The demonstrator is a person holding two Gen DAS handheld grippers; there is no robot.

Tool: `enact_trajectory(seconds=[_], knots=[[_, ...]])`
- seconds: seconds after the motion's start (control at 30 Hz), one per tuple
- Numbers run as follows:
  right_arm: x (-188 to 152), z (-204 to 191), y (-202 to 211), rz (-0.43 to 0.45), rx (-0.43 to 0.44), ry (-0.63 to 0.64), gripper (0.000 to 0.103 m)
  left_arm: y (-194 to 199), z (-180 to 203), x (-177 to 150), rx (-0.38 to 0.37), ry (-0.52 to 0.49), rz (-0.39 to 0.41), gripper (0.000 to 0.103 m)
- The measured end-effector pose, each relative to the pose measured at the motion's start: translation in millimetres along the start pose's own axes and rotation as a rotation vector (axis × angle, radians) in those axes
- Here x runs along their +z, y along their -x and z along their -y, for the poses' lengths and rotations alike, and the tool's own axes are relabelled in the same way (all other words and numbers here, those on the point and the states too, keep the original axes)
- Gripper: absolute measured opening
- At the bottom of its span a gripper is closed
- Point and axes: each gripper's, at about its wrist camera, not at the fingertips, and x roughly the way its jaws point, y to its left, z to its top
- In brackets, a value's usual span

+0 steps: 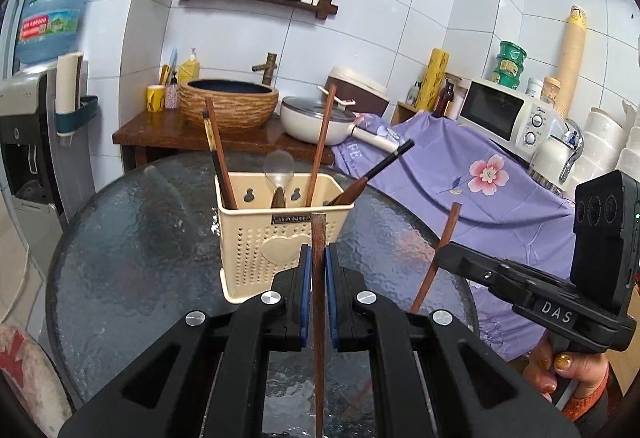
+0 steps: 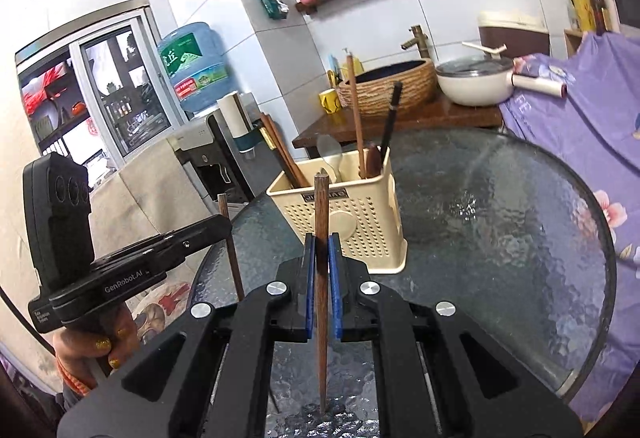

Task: Organize utensils
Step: 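Carry the brown chopstick into the holder with the left tool while the right tool inserts its chopstick, then open both tools to release the two brown chopsticks into the holder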

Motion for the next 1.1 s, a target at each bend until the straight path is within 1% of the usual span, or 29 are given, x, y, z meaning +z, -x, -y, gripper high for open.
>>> enact_trajectory(seconds=[0.37,0.53,0.73,0.83,0.9,1.0,1.1], knots=[[21.3,-17.8,12.4,0.040,-0.009,0.075,0.007,13.7,5.1,18.8,0.010,-0.031,0.049,0.007],[40.6,-25.4,15.7,0.056,-0.010,0.114,0.007,24.6,4.0,49.3,0.014,-0.033,0.099,0.007],[87.2,-38.1,18.4,0.107,-0.023,0.149,0.007,34.6,4.7,107.9,0.037,-0.029,0.180,0.007],[116.4,-46.3,21.3,0.147,-0.028,0.162,0.007,36.7,3.3,141.1,0.084,-0.020,0.239,0.007],[139.2,-54.4,21.7,0.185,-0.054,0.185,0.007,34.6,-0.5,161.3,0.108,-0.002,0.272,0.007],[166.8,-61.6,15.5,0.221,-0.085,0.192,0.007,25.4,-6.3,180.8,0.160,0.010,0.312,0.007],[182.3,-61.3,1.1,0.241,-0.121,0.198,0.007,6.0,-13.0,184.9,0.204,0.014,0.315,0.007]])
